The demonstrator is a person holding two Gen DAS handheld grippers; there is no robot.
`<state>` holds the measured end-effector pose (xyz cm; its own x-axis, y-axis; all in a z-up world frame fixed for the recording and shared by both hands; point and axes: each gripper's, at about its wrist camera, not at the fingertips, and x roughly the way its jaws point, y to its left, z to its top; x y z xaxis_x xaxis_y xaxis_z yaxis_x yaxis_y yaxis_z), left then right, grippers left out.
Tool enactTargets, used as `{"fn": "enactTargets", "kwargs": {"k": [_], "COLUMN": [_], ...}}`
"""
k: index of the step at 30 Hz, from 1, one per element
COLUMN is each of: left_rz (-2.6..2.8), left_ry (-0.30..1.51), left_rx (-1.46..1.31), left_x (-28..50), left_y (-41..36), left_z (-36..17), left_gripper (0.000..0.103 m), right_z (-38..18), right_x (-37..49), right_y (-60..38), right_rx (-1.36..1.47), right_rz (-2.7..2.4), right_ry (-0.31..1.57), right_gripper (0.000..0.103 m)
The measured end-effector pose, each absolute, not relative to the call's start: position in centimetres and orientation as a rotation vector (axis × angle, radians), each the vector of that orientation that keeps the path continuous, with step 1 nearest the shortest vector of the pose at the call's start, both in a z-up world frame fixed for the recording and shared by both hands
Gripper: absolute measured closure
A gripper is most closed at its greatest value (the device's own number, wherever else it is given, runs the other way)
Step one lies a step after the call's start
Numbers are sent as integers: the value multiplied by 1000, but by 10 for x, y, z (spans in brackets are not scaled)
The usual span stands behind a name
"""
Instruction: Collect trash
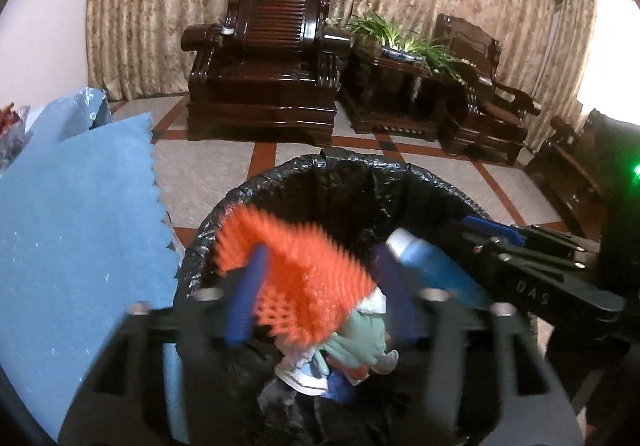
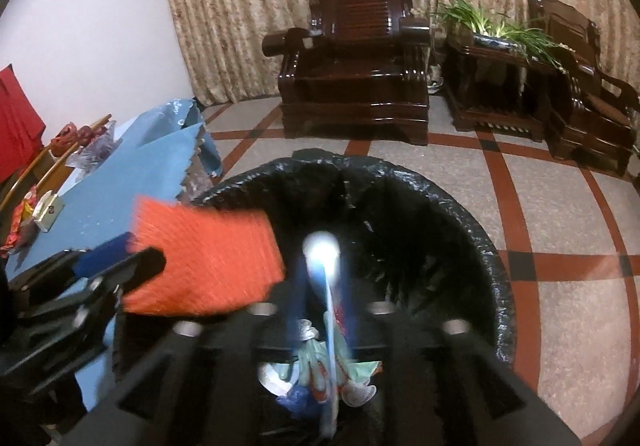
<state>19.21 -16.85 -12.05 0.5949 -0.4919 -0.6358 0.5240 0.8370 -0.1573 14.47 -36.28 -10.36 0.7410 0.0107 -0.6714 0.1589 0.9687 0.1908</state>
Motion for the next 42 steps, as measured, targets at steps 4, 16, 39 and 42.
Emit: {"fn": "enactTargets", "kwargs": {"k": [4,16,39,42], "left_rz": [-596,-474,-336,-322], "left_ry": [727,653,544,523], "left_rx": [60,72,22,18], "left_x": [189,159,83,75], "left_y": [-159,-105,-38,-33], "left_z": [-121,-84,-13,-7], "left_gripper": [36,12,6,6], "right_z": [-104,-74,11,17], "right_x": [140,123,56,52], "right_y": [-367,-345,-266,-259], "right_rx": [243,223,120,103], "right_rz": [-101,-48,101,109], "right_ry": [723,687,583,570], "right_gripper": [38,6,6,6]}}
